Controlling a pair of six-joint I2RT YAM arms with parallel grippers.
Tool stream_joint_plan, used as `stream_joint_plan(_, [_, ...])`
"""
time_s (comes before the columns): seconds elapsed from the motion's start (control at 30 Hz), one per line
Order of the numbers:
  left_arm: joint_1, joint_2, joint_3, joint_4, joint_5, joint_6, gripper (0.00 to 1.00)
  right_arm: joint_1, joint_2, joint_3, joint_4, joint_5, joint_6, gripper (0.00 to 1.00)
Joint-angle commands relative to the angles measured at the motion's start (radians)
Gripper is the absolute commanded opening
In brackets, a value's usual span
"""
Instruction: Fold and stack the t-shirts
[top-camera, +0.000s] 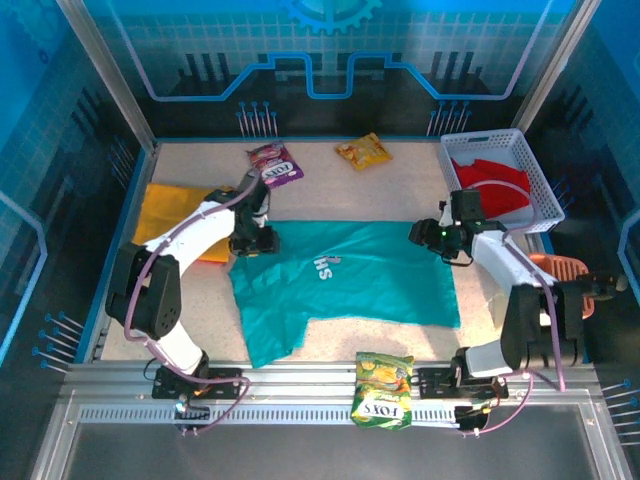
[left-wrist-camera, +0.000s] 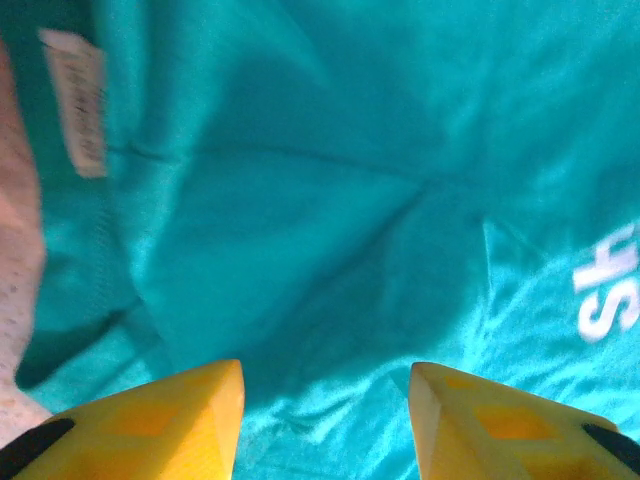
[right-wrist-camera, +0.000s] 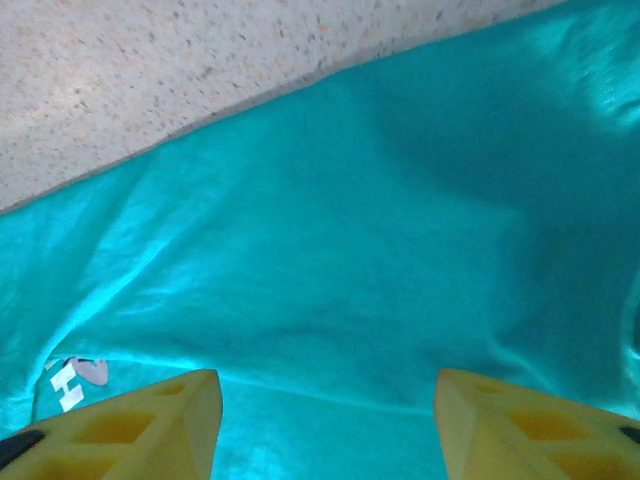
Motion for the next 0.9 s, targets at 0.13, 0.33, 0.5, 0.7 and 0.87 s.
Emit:
stream_joint_plan(0.13, [0.102, 0.041, 0.047, 0.108, -0.02, -0.095, 0.49, -0.116, 0.131, -0.062, 0.078, -0.076, 0.029, 0.56])
stream_joint_plan(0.33, [0.126, 0.115, 0.149, 0.113, -0.061, -0.11, 0.49, -0.181, 0.134, -0.05, 0.01, 0.004, 0.0, 0.56])
stream_joint_plan(0.5, [0.126, 0.2, 0.233, 0.099, -0.078, -0.099, 0.44, -0.182, 0.066, -0.041, -0.012, 0.04, -0.003, 0.58])
stream_joint_plan(0.7, [0.127, 0.29, 0.306, 0.108, -0.03, -0.114, 0.41, -0.161, 0.014, -0.007, -0.027, 0.008, -0.022, 0.61])
stream_joint_plan(0.87, [0.126, 0.327, 0.317, 0.099, -0.011, -0.123, 0.41, -0.142, 0.004, 0.008, -0.032, -0.011, -0.019, 0.65])
